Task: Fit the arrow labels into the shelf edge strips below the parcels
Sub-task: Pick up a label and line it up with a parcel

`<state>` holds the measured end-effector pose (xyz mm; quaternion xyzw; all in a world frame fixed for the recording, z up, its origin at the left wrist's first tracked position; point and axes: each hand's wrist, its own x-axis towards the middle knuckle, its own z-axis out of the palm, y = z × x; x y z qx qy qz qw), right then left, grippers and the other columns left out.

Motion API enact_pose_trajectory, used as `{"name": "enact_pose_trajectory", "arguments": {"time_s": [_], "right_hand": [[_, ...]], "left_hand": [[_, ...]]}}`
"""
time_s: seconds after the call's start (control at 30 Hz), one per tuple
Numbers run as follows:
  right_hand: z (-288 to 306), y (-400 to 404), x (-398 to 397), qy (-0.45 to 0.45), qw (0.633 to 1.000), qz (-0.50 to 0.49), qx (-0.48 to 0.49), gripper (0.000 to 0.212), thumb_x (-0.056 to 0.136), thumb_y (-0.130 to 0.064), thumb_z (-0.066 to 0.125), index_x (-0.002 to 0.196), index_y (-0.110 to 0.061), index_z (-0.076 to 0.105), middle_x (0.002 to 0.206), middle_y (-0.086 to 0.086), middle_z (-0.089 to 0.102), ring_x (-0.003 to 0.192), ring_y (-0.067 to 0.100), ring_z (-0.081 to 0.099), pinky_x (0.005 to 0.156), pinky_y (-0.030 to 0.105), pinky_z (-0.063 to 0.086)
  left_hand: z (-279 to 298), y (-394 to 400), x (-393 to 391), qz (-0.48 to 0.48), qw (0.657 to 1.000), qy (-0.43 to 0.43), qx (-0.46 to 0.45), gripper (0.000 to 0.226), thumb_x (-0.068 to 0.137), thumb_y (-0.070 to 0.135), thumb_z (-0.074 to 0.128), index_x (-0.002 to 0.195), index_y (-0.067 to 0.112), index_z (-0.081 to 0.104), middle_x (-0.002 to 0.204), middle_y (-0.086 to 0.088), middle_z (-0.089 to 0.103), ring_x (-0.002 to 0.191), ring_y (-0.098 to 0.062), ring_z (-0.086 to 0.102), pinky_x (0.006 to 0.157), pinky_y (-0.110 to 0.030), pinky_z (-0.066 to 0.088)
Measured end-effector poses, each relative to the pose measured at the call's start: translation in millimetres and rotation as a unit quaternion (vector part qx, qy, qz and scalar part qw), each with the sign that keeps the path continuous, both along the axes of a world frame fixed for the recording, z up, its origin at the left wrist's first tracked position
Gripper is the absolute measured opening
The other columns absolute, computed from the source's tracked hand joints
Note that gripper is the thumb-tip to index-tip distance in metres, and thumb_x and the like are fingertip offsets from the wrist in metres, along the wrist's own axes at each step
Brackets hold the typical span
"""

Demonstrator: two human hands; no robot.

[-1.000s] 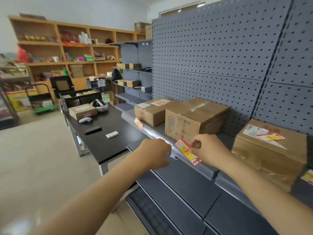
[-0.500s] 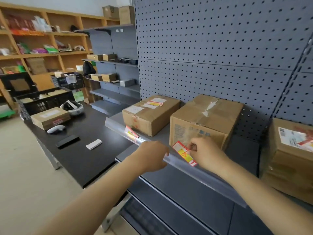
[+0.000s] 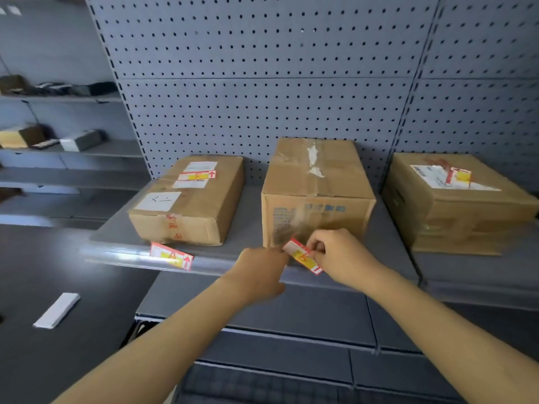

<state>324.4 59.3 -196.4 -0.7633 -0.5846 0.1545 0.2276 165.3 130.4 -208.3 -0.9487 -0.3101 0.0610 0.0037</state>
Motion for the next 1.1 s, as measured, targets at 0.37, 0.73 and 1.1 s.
{"name": "enact_pose_trajectory", "arguments": {"time_s": [0.37,0.73,1.1], "right_hand": [[-6,-7,-3,-0.015,0.999,-0.016,0.025,0.009,0.088,-0.017,0.062,0.094,-0.02,0.067,0.09,-0.001,0.07,0.078,0.018,0.066,0.071,0.044,0.057],[-2,-8,0,-0.019,1.0,-0.012,0.019,0.009,0.09,-0.017,0.06,0.096,-0.02,0.067,0.09,-0.002,0.071,0.079,0.016,0.065,0.072,0.043,0.058],[-8,-2,-2,-0.002,0.999,0.005,0.036,0.006,0.089,-0.018,0.063,0.093,-0.02,0.067,0.086,-0.002,0.07,0.075,0.016,0.065,0.071,0.044,0.057]], "left_hand": [[-14,-4,-1,0.0,0.999,-0.044,-0.009,0.039,0.09,0.023,0.054,0.128,0.016,0.048,0.135,-0.004,0.051,0.122,-0.026,0.051,0.09,-0.042,0.049],[-22,-4,-2,0.008,0.996,-0.09,-0.004,0.035,0.088,0.021,0.056,0.123,0.019,0.055,0.133,0.002,0.052,0.119,-0.022,0.053,0.088,-0.036,0.051],[-13,-5,4,0.02,0.995,-0.099,-0.023,0.027,0.088,0.016,0.056,0.114,0.019,0.053,0.118,0.0,0.062,0.107,-0.023,0.06,0.084,-0.034,0.048]]}}
